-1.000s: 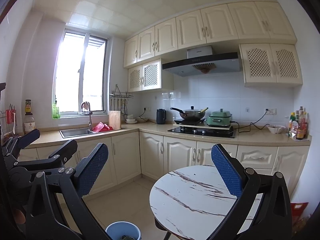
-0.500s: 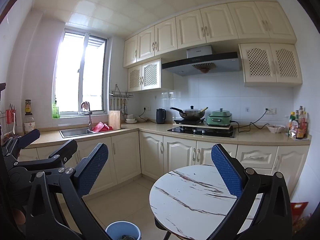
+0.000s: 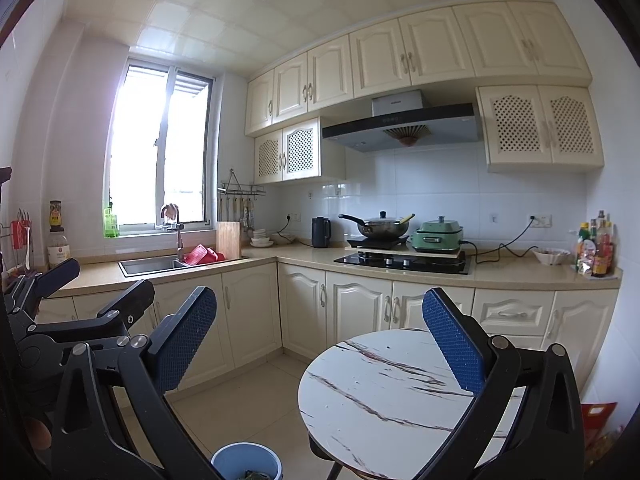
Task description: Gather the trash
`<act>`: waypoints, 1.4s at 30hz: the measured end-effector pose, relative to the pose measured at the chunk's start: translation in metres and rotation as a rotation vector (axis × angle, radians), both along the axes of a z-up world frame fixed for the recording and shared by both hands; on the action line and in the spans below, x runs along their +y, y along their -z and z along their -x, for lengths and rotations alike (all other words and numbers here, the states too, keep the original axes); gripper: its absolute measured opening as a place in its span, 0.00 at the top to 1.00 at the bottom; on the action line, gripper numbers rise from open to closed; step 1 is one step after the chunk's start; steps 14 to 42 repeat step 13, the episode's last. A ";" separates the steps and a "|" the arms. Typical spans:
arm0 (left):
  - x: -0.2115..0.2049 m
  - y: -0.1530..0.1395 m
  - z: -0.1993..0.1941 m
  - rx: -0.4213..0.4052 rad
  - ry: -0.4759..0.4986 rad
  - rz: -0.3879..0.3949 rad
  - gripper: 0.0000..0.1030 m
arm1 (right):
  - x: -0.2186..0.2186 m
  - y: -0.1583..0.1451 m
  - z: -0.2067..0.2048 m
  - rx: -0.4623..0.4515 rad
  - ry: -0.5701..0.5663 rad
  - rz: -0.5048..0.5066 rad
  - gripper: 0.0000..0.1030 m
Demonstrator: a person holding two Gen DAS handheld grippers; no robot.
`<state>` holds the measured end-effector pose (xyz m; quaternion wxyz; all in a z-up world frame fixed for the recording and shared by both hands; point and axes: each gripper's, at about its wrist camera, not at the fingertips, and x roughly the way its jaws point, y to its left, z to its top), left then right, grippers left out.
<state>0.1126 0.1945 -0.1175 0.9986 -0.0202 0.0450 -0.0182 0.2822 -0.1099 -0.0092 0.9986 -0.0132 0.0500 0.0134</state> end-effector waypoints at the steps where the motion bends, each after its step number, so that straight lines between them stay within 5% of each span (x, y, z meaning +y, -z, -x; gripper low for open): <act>1: 0.000 0.000 0.000 0.000 0.000 0.000 0.01 | 0.000 0.000 0.000 0.000 0.000 0.000 0.00; 42: 0.007 -0.007 -0.003 0.002 0.008 -0.002 0.01 | 0.000 0.001 0.002 0.001 0.004 -0.003 0.00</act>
